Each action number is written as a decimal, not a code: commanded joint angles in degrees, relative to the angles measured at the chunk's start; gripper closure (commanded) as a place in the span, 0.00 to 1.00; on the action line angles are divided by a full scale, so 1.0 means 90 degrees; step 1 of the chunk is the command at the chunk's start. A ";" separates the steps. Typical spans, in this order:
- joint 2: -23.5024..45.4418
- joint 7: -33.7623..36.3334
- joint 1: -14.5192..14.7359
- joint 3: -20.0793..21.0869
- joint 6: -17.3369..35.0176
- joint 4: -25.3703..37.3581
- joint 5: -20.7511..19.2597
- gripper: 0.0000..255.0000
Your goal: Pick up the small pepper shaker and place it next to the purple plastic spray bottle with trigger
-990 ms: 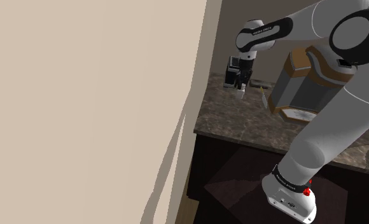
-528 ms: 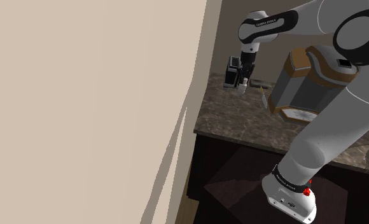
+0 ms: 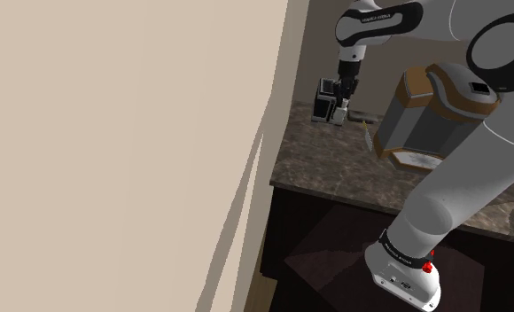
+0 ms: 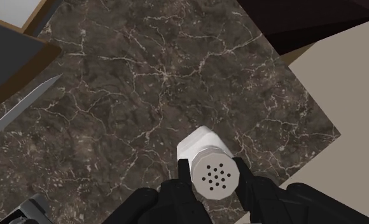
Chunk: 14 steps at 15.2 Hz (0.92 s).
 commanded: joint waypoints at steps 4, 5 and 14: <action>-0.0026 -0.0008 0.0011 0.0017 -0.0428 0.0400 0.0001 1.00; -0.0023 -0.0013 0.0012 0.0018 -0.0514 0.0489 0.0003 1.00; 0.0073 -0.0072 0.0020 0.0024 -0.1296 0.1364 0.0034 1.00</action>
